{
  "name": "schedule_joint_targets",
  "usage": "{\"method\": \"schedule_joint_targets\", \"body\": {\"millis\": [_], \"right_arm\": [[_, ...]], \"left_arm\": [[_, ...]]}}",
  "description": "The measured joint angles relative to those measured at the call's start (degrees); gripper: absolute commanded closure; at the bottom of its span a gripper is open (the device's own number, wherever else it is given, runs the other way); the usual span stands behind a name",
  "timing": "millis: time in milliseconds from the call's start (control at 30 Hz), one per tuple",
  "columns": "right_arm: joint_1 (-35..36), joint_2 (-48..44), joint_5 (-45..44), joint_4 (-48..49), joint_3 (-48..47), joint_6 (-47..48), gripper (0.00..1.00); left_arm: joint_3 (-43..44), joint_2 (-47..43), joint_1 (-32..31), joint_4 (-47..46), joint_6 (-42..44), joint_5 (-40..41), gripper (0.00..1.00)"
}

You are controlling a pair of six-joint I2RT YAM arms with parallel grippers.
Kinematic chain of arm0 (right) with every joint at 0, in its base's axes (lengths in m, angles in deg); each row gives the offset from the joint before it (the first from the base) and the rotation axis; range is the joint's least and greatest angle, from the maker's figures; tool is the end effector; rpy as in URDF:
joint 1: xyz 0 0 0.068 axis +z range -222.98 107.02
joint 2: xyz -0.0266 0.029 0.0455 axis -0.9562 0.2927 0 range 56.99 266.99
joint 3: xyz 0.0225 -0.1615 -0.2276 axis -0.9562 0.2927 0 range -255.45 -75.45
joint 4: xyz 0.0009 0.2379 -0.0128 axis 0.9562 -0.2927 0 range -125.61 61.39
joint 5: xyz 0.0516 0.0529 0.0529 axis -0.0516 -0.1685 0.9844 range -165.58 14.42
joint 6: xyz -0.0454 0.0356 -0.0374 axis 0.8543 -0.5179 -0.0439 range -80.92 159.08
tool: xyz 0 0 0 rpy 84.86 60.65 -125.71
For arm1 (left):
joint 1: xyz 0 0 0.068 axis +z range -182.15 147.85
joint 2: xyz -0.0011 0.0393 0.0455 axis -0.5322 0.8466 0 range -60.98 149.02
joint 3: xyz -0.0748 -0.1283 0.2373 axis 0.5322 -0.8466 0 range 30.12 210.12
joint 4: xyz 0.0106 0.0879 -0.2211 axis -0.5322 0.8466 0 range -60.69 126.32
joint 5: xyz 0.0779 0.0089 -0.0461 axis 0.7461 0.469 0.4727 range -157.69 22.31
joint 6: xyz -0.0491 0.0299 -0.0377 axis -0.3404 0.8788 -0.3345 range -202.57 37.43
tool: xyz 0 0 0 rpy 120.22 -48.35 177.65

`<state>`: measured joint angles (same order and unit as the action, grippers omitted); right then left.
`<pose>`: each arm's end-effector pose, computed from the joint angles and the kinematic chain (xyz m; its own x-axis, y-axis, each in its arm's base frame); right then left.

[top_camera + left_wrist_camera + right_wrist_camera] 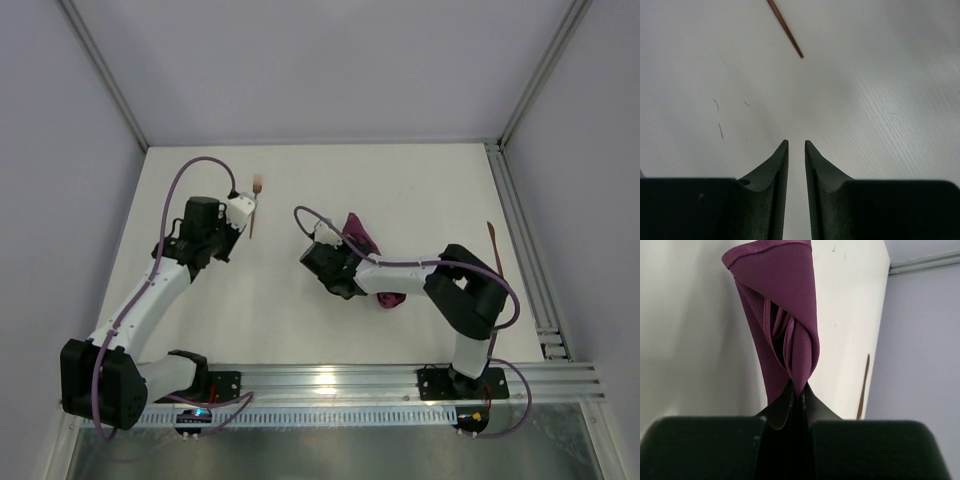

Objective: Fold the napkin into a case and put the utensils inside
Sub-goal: Turn over the smaller rectangle-folded napkin at the center of the board.

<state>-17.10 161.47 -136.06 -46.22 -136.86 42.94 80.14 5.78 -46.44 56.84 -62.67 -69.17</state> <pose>0.2302 0.2537 0.1814 -0.4766 -0.7625 -0.4376 -0.2013 0.5792 -0.7899 0.2261 -0.0592 0.2665 -0.5460 0.4900 -0.6795 0.4790 0.8480 0.2267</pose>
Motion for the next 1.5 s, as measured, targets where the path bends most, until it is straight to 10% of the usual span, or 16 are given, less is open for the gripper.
{"method": "schedule_joint_targets", "body": {"millis": [467, 700, 933, 1133, 1500], "right_arm": [[3.7, 18.3, -4.0, -6.3, -7.1, -1.6, 0.94], [7.2, 16.4, 3.1, -10.8, -11.8, -7.9, 0.49], [8.2, 13.0, 10.4, -12.2, -14.5, -11.7, 0.37], [11.3, 8.5, 22.3, -12.0, -15.4, -15.2, 0.38], [0.5, -25.6, 44.7, 2.9, 12.9, -27.3, 0.86]], "left_arm": [[0.3, 0.0, 0.2, 0.0, 0.0, 0.2, 0.80], [0.3, 0.0, 0.5, 0.0, 0.0, 0.2, 0.80], [0.3, 0.0, 0.5, 0.0, 0.0, -0.1, 0.79], [1.2, 0.9, 0.5, 0.6, -0.3, -1.9, 0.83], [17.0, 15.4, -10.0, 3.2, -0.2, -3.0, 0.83]]}}
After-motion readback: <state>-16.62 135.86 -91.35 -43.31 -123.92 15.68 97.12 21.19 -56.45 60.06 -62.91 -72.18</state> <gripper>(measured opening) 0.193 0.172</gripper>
